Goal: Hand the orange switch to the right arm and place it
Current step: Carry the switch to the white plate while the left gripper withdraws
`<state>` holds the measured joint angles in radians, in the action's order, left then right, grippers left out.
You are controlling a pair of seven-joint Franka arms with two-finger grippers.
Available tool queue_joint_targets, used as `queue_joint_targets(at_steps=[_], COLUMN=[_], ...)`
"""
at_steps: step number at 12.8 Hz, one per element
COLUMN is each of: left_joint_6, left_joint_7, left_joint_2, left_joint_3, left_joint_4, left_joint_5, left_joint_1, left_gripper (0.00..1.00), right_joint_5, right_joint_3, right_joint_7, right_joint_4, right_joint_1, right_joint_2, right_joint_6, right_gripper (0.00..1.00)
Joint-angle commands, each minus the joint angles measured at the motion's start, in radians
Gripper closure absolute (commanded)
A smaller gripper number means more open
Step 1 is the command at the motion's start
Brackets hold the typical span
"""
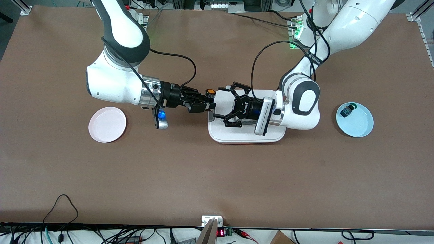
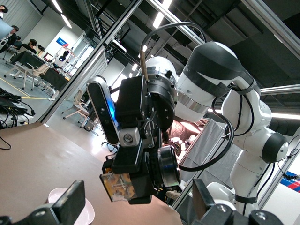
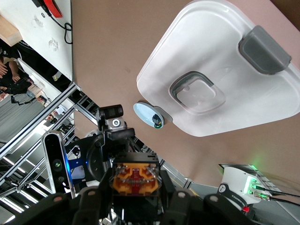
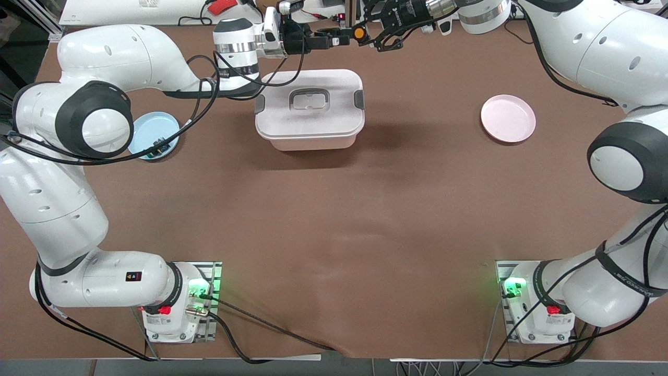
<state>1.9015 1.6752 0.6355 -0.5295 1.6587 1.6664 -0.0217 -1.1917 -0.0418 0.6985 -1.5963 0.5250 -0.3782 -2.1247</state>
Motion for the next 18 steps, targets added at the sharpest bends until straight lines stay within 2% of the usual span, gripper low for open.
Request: queue_joint_targets(at_steps=[1,3,5,8,10,15,18], left_joint_6=[-0.028,-0.035,-0.073,-0.169,-0.22,-0.427,-0.586], left_joint_7=[-0.038,-0.186,-0.354,-0.597,-0.742,-1.032,-1.236], left_joint_2=[-0.042,-0.046,-0.059,-0.076,-0.08,-0.094,-0.112], left_joint_3=[0.002,0.0,-0.001,-0.001,0.005,0.006,-0.003], left_joint_4=[0.027,-0.002,-0.034,-0.082,-0.12,-0.229,-0.325], left_joint_5=[0.012,-0.124,-0.268,-0.482,-0.568,-0.88,-1.118], left_joint_1=[-0.027,-0.052,-0.078,-0.119,-0.132,-0.216,-0.261], left_gripper=[0.0,0.0,0.0,0.0,0.0,0.0,0.0], right_joint_5=[-0.011,0.01,0.105,0.317,0.478,0.901,1.091], right_joint_3=[-0.004,-0.004,-0.004,0.0,0.0,-0.001,-0.001], right_joint_7=[-0.01,-0.034,-0.063,-0.232,-0.362,-0.655,-0.729], right_joint_4=[0.01,0.01,0.01,0.004,-0.011,-0.12,-0.213], right_joint_1=[-0.019,-0.051,-0.106,-0.17,-0.195,-0.261,-0.302], right_joint_2=[0.005,0.01,0.018,0.039,0.062,0.099,0.096], right_joint_6=[0.008,0.055,0.129,0.253,0.305,0.296,0.191], right_gripper=[0.9,0.9,0.9,0.9,0.9,0.9,0.9])
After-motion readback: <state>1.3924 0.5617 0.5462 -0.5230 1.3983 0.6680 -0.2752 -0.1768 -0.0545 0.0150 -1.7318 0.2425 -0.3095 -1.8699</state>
